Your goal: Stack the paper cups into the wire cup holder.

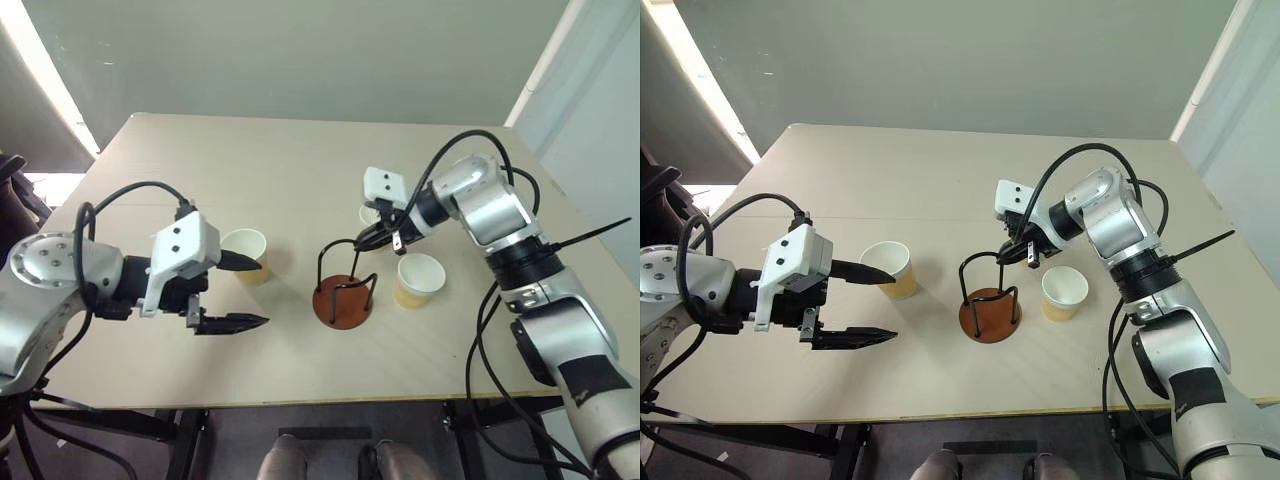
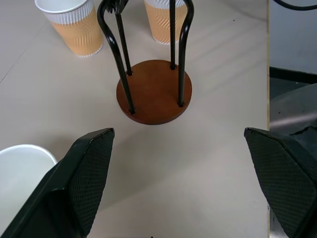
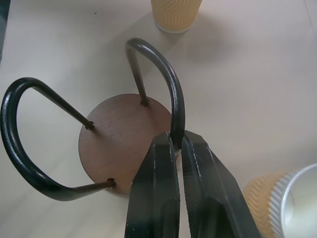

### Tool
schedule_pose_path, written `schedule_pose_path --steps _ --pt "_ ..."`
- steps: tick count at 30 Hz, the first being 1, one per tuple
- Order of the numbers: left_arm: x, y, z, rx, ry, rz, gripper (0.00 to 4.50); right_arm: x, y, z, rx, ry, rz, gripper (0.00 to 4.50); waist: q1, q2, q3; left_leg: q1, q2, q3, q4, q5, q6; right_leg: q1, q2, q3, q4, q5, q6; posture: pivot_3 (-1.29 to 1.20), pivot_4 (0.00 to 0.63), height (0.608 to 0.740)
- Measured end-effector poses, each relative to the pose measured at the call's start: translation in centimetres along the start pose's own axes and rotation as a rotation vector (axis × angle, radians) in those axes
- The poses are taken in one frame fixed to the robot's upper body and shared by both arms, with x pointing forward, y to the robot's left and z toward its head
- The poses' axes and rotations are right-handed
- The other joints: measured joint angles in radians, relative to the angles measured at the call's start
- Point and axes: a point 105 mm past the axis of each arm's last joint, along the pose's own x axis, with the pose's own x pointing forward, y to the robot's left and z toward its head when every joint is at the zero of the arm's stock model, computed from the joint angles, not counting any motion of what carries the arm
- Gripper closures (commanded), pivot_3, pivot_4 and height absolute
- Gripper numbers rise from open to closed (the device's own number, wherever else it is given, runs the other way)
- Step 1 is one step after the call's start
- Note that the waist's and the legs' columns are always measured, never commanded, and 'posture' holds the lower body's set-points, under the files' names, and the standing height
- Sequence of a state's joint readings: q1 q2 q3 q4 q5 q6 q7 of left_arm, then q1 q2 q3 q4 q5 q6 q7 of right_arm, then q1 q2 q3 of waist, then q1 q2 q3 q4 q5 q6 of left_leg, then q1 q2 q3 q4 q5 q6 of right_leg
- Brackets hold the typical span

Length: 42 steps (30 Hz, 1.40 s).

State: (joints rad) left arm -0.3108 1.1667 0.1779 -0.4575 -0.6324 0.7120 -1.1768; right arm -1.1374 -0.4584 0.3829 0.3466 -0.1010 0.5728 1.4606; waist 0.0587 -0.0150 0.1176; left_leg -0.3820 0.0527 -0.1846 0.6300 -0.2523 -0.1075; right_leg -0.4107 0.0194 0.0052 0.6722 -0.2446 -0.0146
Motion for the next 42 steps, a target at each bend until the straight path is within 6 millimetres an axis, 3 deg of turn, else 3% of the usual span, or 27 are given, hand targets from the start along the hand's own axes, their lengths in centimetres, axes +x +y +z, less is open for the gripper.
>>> schedule_pose_path --steps 6,12,23,25,30,42 --pt "0.0 0.1 0.0 0.014 0.003 0.007 0.00 1.1 -0.5 -2.1 0.037 0.053 -0.017 2.29 0.001 0.001 0.000 -0.001 0.001 -0.001 0.000 0.001 0.001 -0.001 0.000 0.000 0.000 0.001 -0.001 0.00 0.150 0.740" --pt "-0.1 0.3 -0.2 0.016 0.012 0.021 0.00 1.0 -0.9 -2.3 0.043 0.055 -0.035 0.13 0.000 0.001 0.000 -0.001 0.001 0.000 -0.002 0.001 0.001 -0.002 0.000 0.000 0.000 0.001 -0.001 0.00 0.150 0.740" --pt "0.1 0.6 0.0 0.016 -0.007 0.015 0.00 -1.8 -0.8 -0.2 0.084 -0.043 -0.001 0.05 0.000 0.001 0.001 -0.002 0.000 0.000 -0.002 0.001 0.001 -0.002 0.000 0.000 -0.001 0.001 -0.001 0.00 0.150 0.740" --pt "0.1 0.7 0.2 0.018 -0.020 0.015 0.00 -2.6 -1.5 0.6 0.071 -0.063 -0.027 0.05 0.000 0.001 0.001 -0.002 0.000 0.000 -0.002 0.001 0.001 -0.002 0.000 0.000 -0.001 0.001 -0.001 0.00 0.150 0.740" --pt "-0.1 1.3 0.9 0.000 -0.058 0.038 0.00 -5.4 -5.3 3.2 -0.068 -0.085 -0.237 0.05 0.000 0.002 0.001 -0.002 0.003 -0.001 -0.003 0.000 0.001 -0.003 0.000 0.000 -0.001 0.001 -0.002 0.00 0.150 0.740" --pt "-0.6 1.5 1.1 -0.031 -0.065 0.055 0.00 -3.4 -6.1 -0.4 -0.248 0.081 -0.226 0.05 0.001 0.002 0.001 -0.007 0.003 0.000 -0.003 -0.001 0.001 -0.004 0.000 0.000 -0.007 0.002 -0.001 0.00 0.150 0.740"
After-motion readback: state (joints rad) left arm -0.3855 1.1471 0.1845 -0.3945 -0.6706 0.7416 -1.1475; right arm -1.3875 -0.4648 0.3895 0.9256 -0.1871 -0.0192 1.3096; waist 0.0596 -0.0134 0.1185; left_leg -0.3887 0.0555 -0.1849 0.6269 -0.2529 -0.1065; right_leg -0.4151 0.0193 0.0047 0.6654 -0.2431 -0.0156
